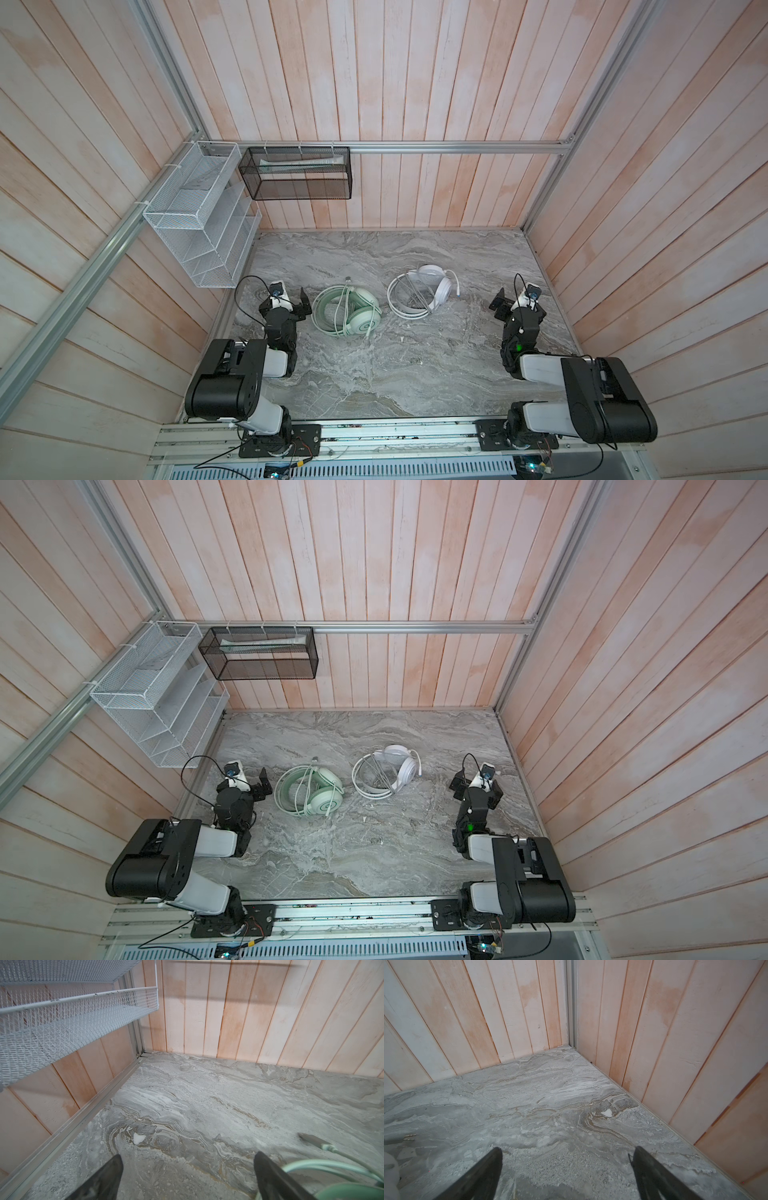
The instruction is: Wrap the headphones
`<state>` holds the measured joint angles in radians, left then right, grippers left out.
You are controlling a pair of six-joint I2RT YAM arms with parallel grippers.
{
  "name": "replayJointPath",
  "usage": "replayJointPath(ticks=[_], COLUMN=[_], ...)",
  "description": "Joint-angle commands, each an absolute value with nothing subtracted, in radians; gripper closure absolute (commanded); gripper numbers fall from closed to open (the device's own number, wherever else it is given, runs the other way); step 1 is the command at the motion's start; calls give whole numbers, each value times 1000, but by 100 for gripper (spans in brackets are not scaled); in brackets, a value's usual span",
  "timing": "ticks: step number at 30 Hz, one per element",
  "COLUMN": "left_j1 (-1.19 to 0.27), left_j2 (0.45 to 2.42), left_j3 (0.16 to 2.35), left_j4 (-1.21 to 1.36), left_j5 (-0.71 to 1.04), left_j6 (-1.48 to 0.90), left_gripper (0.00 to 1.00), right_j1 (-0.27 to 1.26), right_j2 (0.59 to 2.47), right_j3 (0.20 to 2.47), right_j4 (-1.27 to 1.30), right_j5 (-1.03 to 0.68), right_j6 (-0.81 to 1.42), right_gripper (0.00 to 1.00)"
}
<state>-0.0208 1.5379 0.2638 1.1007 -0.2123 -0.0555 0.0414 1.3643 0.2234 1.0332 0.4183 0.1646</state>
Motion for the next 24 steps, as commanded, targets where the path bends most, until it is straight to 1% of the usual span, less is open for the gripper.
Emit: replayJointPath(ticks=[1, 4, 5, 12, 15, 16, 17, 18, 19, 20, 22, 23, 24], left_j1=[-24, -23, -23, -23, -23, -23, -23, -23, -23, -23, -23, -23, -23], left_j2=[1539, 1539, 1539, 1539, 1539, 1539, 1539, 1539, 1539, 1539, 1540, 1538, 1539], left_j3=[279, 278, 279, 278, 278, 279, 279, 279, 279, 279, 279, 279, 278], left_j4=[1128, 1128, 1129, 1128, 1128, 1128, 1128, 1128, 1128, 1129, 1128, 1128, 1128], left_j5=[-199, -199, -199, -199, -199, -199, -198, -199, -199, -199, -198, -200, -198], left_j6=[-44, -44, -44, -44, -44, -44, -44, -44, -44, -44, -44, -44, -44], left_gripper=[1, 1, 2, 1, 1, 1, 1, 2, 1, 1, 1, 1, 2], right_j1=[31, 31, 36, 42, 44, 43, 47, 48, 47, 47, 48, 49, 48], right_j2=[1390, 1434, 1432, 1453, 1479, 1515, 1570, 1543, 1519, 1553, 1527, 1550, 1547], right_j3=[246, 192, 207, 205, 211, 188, 134, 131, 146, 141, 174, 168, 175], right_j4=[1077, 1236, 1198, 1235, 1247, 1302, 1504, 1472, 1389, 1464, 1352, 1400, 1393], right_j5=[412, 431, 420, 372, 295, 270, 264, 268, 289, 295, 286, 284, 284], right_j6=[169, 153, 154, 118, 86, 79, 40, 51, 80, 62, 77, 58, 58], right_gripper=[2, 2, 2, 2, 2, 2, 2, 2, 2, 2, 2, 2, 2])
